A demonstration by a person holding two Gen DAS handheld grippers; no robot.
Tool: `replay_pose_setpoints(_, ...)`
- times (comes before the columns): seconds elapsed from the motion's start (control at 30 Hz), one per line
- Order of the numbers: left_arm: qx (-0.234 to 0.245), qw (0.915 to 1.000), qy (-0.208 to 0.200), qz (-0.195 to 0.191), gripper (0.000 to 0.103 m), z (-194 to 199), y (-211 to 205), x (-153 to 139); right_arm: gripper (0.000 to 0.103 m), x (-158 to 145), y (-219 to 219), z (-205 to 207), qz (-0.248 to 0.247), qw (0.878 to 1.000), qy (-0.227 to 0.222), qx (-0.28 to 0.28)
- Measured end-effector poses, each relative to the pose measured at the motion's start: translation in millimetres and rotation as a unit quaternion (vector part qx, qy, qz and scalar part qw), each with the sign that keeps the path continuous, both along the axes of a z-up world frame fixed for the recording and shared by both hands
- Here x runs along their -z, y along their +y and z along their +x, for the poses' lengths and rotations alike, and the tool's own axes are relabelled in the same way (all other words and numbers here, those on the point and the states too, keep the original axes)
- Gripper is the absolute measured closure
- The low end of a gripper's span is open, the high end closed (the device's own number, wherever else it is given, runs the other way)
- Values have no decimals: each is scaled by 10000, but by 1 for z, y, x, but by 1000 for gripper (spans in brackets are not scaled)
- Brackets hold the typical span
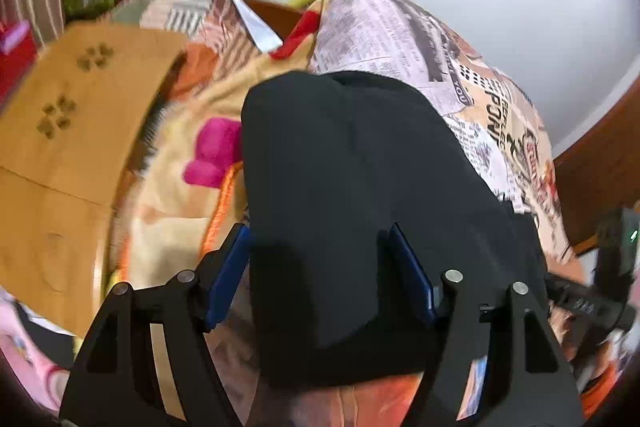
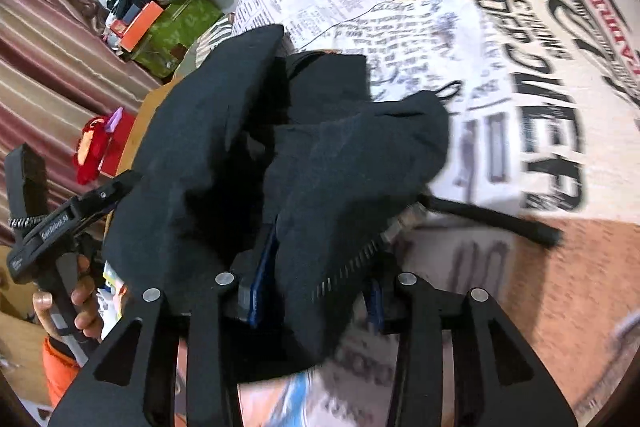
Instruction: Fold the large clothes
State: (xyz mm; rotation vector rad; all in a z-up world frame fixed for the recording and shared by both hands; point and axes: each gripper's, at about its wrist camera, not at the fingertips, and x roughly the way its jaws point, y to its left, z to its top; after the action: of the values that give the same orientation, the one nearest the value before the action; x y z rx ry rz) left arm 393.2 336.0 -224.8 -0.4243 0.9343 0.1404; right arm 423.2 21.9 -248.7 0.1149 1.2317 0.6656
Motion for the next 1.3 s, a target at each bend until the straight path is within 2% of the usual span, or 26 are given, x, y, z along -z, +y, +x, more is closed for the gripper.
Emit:
replay_pose_setpoints(0.07, 113, 9994, -12, 335, 33, -13, -16, -17, 67, -11, -10, -7, -27, 10000, -62, 69)
replay_pose_setpoints(0.2, 229, 9971, -127, 715, 33, -43, -44, -49, 67, -47, -27, -26, -2, 9992, -373, 169)
replay_pose_setpoints(0.3, 327, 9944, -469, 885, 33, -75, -69, -89, 67, -86, -38, -46, 214, 9974, -671, 178)
replay_pose_setpoints(0.4, 392, 9905, -905, 954, 33, -110, -91, -133, 67, -134, -48, -78, 374, 9916, -1233, 97)
replay_pose_setpoints(0.53, 432, 9768, -1643, 1302, 33, -163, -126, -195, 67, -200, -61, -134, 662, 9739, -2168, -55)
replay_pose_setpoints(0.63, 458, 9620, -2222, 1520, 33, -207, -152, -234, 67, -238, -69, -178, 995, 9565, -2738, -124)
replay_pose_setpoints(0.73, 408, 9485, -2703, 1601, 33, -249, -173, -260, 67, -261, -76, -214, 1223, 9391, -3205, -213)
replay_pose_setpoints(0.87, 306, 9307, -3223, 1701, 33, -301, -196, -275, 67, -279, -84, -264, 1384, 9116, -3862, -271)
replay_pose_setpoints(0.97, 240, 9154, -3600, 1783, 33, -339, -215, -276, 67, -280, -87, -292, 1416, 8971, -4178, -251)
replay_pose_setpoints(1.0, 199, 9119, -3663, 1841, 33, -347, -220, -275, 62, -279, -88, -301, 1407, 8923, -4284, -239)
replay_pose_setpoints(1.07, 104, 9030, -3801, 1999, 31, -365, -230, -270, 47, -275, -88, -310, 1468, 8878, -4355, -256)
replay_pose_setpoints(1.13, 4, 9012, -3807, 2072, 23, -374, -236, -265, 34, -270, -87, -317, 1436, 8839, -4448, -140)
replay_pose_setpoints(1.2, -146, 8989, -3801, 2173, 8, -380, -241, -259, 23, -267, -86, -321, 1296, 8780, -4609, 9)
replay_pose_setpoints(1.23, -240, 8970, -3805, 2239, 5, -383, -243, -257, 16, -266, -85, -323, 1207, 8746, -4695, 80)
replay_pose_setpoints(1.27, -340, 8957, -3781, 2313, 1, -384, -245, -254, 15, -266, -84, -325, 1154, 8720, -4754, 130)
replay_pose_setpoints(1.3, -402, 8949, -3744, 2395, 0, -384, -246, -251, 12, -266, -85, -328, 1100, 8691, -4818, 196)
